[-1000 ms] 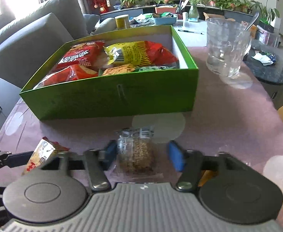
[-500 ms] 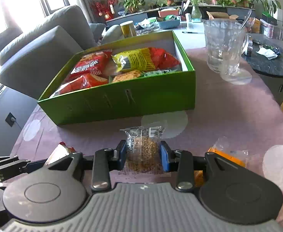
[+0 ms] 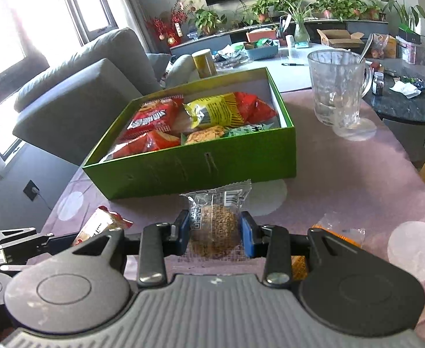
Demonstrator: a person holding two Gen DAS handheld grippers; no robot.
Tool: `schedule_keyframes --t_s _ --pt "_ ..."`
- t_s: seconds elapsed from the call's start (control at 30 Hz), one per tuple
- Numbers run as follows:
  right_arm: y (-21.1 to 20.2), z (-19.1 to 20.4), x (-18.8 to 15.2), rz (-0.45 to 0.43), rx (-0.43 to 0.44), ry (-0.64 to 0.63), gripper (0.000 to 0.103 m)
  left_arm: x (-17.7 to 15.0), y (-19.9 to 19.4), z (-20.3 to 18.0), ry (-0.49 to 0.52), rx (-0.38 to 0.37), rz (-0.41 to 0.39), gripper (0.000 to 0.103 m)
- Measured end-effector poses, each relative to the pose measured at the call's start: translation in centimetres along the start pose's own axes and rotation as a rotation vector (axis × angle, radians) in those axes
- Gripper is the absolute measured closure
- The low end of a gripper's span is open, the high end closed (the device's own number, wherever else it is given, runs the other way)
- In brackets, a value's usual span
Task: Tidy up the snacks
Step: 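Lift the granola packet with the right tool while the left tool grasps the yellow pastry packet, then lower the granola and pastry packets into the green box and open both tools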
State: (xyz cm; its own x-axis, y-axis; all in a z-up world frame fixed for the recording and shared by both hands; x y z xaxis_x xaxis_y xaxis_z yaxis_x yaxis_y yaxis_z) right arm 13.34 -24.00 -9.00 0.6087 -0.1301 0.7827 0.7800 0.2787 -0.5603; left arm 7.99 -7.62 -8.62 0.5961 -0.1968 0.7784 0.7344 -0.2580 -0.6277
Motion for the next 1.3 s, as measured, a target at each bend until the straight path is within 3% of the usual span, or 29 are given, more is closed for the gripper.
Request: schedule_keyframes --t_s 0.47,0.83,1.3 --pt "-0.5 -0.1 0.9 -0.028 0.035 0.015 0.026 1.7 -0.2 0.1 0.007 0.005 -0.023 0.067" --pt "-0.1 0.3 4.4 -0.081 0.061 -0.016 0.026 6.9 0.2 -0.1 0.016 -0.008 -0.093 0.067" --pt "4.0 -1.9 9.1 -0.100 0.025 0.015 0.026 12.6 6.3 0.3 -0.020 -0.022 -0.096 0.067"
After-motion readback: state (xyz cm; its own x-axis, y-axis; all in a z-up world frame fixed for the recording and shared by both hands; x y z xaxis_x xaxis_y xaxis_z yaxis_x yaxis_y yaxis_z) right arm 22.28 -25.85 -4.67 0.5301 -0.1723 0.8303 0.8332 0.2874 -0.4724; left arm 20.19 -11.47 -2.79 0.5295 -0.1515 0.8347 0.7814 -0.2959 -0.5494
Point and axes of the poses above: each gripper's, at about its wrist camera, not at the fingertips, and y roughly the way its jaws point, z to its left, x to its top, the point moved 7 cm from there along y, roughly the way its jaws point, and after that the axes turned 4 degrees about -z, right-handed, at the moved point
